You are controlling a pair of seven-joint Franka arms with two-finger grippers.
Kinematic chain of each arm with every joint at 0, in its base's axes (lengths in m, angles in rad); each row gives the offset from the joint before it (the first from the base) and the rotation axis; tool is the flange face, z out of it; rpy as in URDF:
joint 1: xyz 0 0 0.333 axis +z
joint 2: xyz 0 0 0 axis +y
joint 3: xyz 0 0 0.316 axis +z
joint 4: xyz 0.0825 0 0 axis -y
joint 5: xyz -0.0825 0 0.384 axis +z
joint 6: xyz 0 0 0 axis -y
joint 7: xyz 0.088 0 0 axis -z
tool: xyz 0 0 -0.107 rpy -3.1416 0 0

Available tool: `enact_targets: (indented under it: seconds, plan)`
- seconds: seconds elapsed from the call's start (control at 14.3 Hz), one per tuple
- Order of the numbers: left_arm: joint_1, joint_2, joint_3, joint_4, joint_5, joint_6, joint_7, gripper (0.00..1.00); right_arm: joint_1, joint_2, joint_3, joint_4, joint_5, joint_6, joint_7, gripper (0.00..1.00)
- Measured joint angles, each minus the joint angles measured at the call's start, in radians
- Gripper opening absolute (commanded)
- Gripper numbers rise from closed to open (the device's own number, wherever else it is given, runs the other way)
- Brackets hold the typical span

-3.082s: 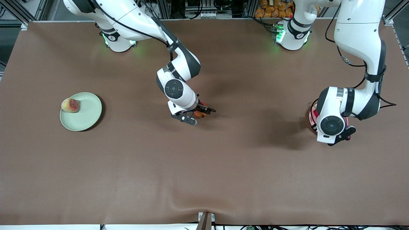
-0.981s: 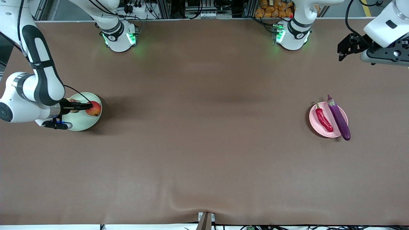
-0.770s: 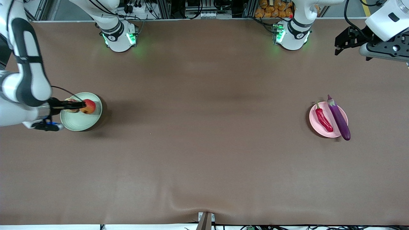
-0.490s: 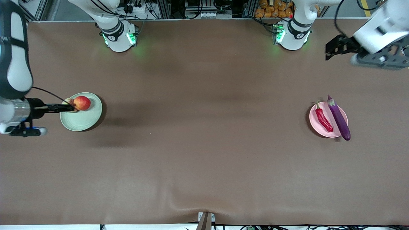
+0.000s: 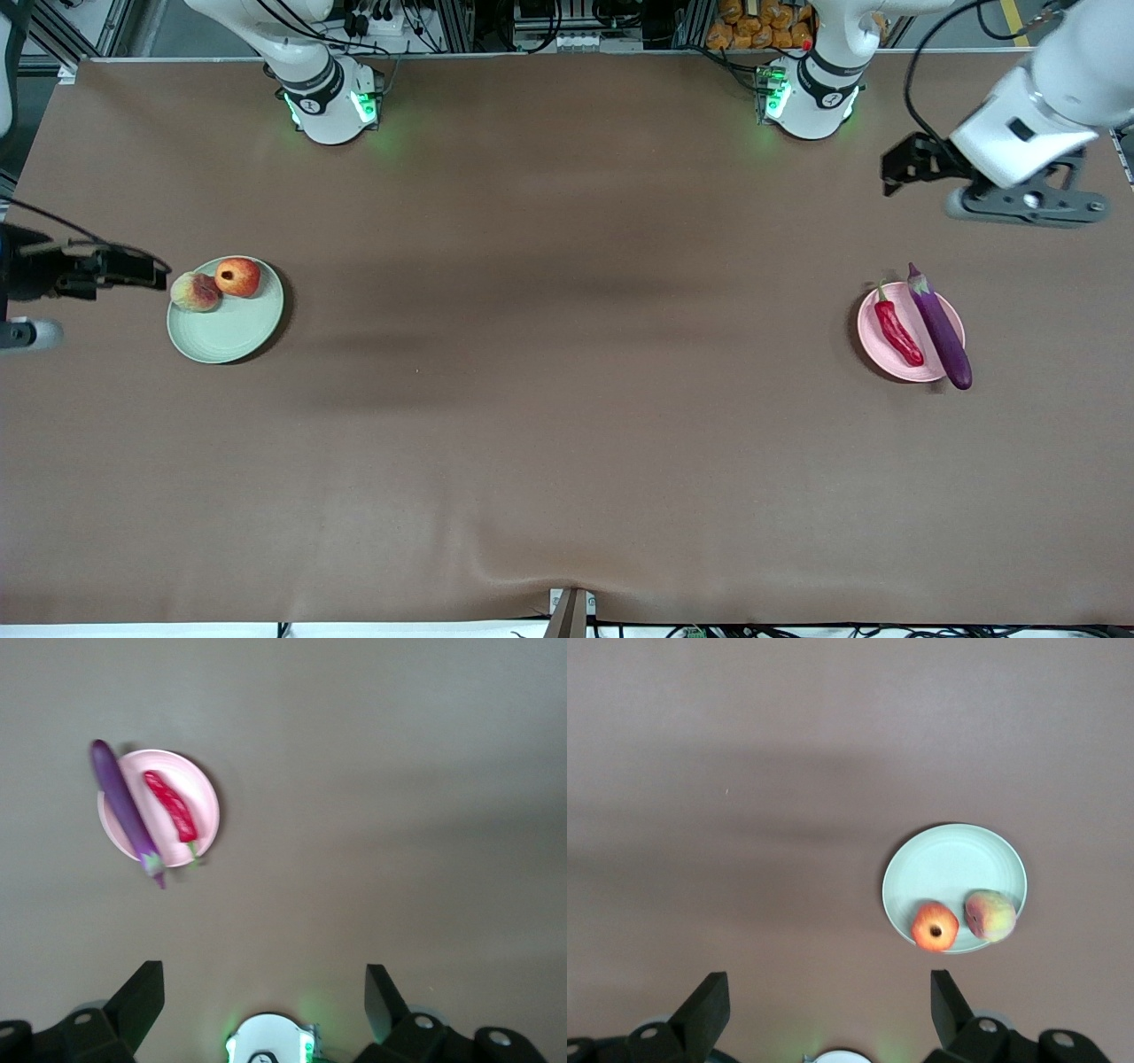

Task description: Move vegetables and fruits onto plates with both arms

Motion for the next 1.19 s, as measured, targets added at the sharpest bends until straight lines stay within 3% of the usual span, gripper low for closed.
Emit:
enact_targets:
  seconds: [0.21,0.49,0.84,1.19]
  plan:
    - [0.07,0.039,0.007,0.038,0.012,0.003,0.01,1.0,0.001,-0.058,0.005,0.024,-0.036,-0.096,0.013,1.0]
    - [0.064,0.045,-0.009,0.044,0.012,0.011,0.005,1.0,-0.013,-0.161,-0.018,0.04,-0.037,-0.166,0.022,1.0]
    - [0.065,0.045,-0.012,0.045,0.014,0.011,0.005,1.0,-0.003,-0.286,-0.031,-0.177,-0.037,-0.011,0.024,1.0]
    - [0.064,0.038,-0.04,0.045,0.014,0.011,0.004,1.0,0.052,-0.306,-0.113,-0.22,-0.033,0.026,0.023,1.0]
